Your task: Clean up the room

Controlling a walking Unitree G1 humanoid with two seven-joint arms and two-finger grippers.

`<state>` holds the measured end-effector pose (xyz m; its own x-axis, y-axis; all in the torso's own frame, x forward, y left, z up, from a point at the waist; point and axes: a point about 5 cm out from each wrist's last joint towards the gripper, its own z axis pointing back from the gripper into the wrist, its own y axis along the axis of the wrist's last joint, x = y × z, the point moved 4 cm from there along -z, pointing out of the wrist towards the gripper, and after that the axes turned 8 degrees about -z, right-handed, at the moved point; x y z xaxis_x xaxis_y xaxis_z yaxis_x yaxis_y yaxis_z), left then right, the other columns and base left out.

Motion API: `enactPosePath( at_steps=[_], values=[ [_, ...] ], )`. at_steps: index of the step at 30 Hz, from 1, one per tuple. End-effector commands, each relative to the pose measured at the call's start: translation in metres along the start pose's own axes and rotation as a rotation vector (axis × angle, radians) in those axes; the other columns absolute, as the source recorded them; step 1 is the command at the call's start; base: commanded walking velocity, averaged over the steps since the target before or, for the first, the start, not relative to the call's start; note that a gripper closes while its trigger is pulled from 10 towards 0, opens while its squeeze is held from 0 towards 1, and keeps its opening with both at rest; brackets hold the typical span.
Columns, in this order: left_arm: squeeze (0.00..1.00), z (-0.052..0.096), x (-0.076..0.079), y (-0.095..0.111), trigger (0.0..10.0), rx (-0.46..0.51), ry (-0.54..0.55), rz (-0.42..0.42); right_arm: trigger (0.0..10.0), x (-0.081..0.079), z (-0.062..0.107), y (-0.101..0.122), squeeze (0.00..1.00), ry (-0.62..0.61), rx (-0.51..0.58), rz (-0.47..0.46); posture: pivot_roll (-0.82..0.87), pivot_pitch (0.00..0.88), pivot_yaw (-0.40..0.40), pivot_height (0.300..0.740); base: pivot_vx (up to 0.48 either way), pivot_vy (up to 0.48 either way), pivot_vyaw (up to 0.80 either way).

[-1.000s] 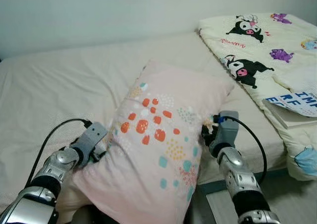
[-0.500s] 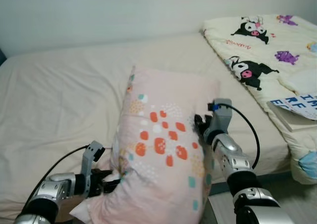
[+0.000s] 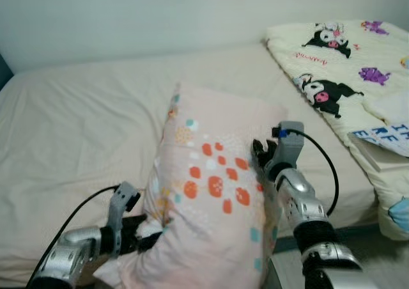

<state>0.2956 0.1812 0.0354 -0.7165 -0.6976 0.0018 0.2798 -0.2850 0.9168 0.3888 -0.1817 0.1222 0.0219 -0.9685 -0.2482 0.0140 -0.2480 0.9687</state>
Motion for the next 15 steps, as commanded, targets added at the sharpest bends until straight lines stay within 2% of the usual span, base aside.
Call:
enactPosePath(
  at_steps=[1,3,4,5,6,7,8,9,10,11,12,13,14,15],
  values=[
    [0.00,0.009,-0.015,-0.007,10.0,-0.026,0.118,-0.029,10.0,0.004,0.011,-0.010,0.00,-0.038,0.003,-0.032,0.01,0.099,-0.032,0.508,0.000,0.000,0.00],
    [0.00,0.009,-0.015,-0.007,10.0,-0.026,0.118,-0.029,10.0,0.004,0.011,-0.010,0.00,-0.038,0.003,-0.032,0.01,0.099,-0.032,0.508,0.000,0.000,0.00],
    [0.00,0.013,-0.023,-0.005,10.0,-0.019,0.175,-0.023,10.0,0.009,0.019,-0.019,0.00,-0.067,-0.009,-0.040,0.00,0.095,-0.037,0.508,0.000,0.000,0.00],
    [0.00,0.018,-0.033,-0.001,10.0,-0.006,0.236,0.026,10.0,0.014,0.029,-0.032,0.00,-0.090,-0.042,-0.035,0.00,0.094,-0.035,0.508,0.000,0.000,0.00],
    [0.00,0.018,-0.033,-0.001,10.0,-0.006,0.236,0.026,10.0,0.014,0.029,-0.032,0.00,-0.090,-0.042,-0.035,0.00,0.094,-0.035,0.508,0.000,0.000,0.00],
    [0.00,0.021,-0.040,0.003,10.0,0.019,0.270,0.088,10.0,0.018,0.036,-0.044,0.00,-0.105,-0.074,-0.037,0.00,0.094,-0.034,0.508,0.000,0.000,0.00],
    [0.13,0.022,-0.046,0.006,10.0,0.052,0.298,0.146,10.0,0.021,0.042,-0.054,0.00,-0.113,-0.101,-0.056,0.00,0.093,-0.034,0.508,0.000,0.000,0.00],
    [1.00,0.023,-0.047,0.012,10.0,0.111,0.260,0.232,10.0,0.025,0.048,-0.063,0.48,-0.125,-0.127,-0.073,-0.01,0.094,-0.025,0.508,0.000,0.000,0.00],
    [1.00,0.023,-0.047,0.012,10.0,0.111,0.260,0.232,10.0,0.025,0.048,-0.063,0.48,-0.125,-0.127,-0.073,-0.01,0.094,-0.025,0.508,0.000,0.000,0.00],
    [1.00,0.022,-0.047,0.015,10.0,0.156,0.233,0.290,10.0,0.028,0.052,-0.070,1.00,-0.132,-0.146,-0.119,-0.01,0.094,-0.025,0.508,0.000,0.000,0.00],
    [1.00,0.022,-0.047,0.015,10.0,0.156,0.233,0.290,10.0,0.028,0.052,-0.070,1.00,-0.132,-0.146,-0.119,-0.01,0.094,-0.025,0.508,0.000,0.000,0.00],
    [1.00,0.020,-0.047,0.016,10.0,0.196,0.209,0.337,10.0,0.030,0.056,-0.076,1.00,-0.140,-0.162,-0.170,-0.01,0.094,-0.025,0.508,0.000,0.000,0.00],
    [1.00,0.017,-0.049,0.015,10.0,0.247,0.198,0.421,10.0,0.038,0.060,-0.083,1.00,-0.168,-0.180,-0.234,-0.02,0.097,-0.013,0.508,0.000,0.000,0.00],
    [1.00,0.017,-0.049,0.015,10.0,0.247,0.198,0.421,10.0,0.038,0.060,-0.083,1.00,-0.168,-0.180,-0.234,-0.02,0.097,-0.013,0.508,0.000,0.000,0.00]
  ],
)
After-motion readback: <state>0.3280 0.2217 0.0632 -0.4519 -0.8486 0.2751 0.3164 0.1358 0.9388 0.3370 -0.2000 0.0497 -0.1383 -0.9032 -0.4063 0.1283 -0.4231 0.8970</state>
